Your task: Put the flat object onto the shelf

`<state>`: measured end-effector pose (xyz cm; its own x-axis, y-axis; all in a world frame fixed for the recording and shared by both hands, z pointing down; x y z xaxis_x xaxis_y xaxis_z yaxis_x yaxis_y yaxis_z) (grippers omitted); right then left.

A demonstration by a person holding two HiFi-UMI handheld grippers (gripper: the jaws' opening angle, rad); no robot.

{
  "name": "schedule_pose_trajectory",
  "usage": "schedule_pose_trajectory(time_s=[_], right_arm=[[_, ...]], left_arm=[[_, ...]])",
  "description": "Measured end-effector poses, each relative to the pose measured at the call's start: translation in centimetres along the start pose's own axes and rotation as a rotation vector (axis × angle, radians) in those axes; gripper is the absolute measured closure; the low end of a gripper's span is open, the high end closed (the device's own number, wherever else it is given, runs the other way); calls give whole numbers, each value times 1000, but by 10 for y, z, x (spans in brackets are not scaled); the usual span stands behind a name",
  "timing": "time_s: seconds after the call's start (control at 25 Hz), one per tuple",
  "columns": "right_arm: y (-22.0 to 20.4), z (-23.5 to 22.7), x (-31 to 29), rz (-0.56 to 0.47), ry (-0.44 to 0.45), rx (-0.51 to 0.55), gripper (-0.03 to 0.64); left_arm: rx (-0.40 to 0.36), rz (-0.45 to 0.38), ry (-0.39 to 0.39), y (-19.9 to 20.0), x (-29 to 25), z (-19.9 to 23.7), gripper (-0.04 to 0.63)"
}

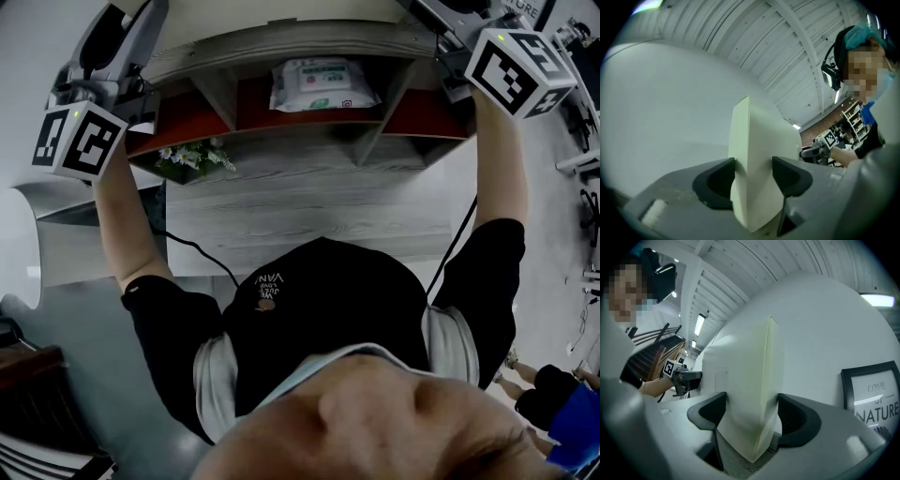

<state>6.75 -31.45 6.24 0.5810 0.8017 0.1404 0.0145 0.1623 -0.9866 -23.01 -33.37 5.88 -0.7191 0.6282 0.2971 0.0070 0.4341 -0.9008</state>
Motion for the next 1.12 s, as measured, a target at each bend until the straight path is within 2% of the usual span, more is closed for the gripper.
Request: schedule_pose_trajectory(time_s=[0.52,1.12], right_arm=[[3,-13,-17,39,1,-12,282],[-6,-25,-23,19,-3,-68,283]], left_arm=[[104,47,-17,-24,-20,19,341],[44,49,6,-32,-29,25,341]])
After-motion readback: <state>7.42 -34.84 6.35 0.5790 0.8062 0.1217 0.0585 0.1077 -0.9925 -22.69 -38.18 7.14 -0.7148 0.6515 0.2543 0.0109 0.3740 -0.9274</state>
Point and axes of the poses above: the fingertips, and each gripper's own axes: x backward along the fingers, z to its left, y out of its top, the point moved 3 cm from there along x, backward along the fingers, and after that the axes turned 7 degrees about -x, right-handed, at the moved point
